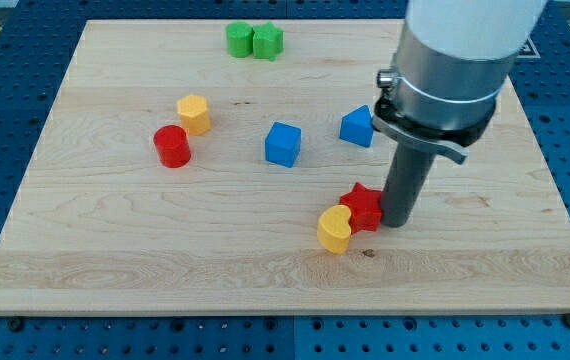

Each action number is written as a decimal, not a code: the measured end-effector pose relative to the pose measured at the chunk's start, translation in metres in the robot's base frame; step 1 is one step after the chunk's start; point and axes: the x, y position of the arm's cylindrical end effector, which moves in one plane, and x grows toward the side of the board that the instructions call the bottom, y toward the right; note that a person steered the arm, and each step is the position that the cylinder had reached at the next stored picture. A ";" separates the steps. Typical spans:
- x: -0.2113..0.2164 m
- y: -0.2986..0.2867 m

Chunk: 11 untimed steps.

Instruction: Move the yellow heart below the red circle

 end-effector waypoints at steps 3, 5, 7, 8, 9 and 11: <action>0.036 -0.019; 0.030 -0.091; -0.005 -0.164; -0.022 -0.204; -0.038 -0.220; 0.022 -0.190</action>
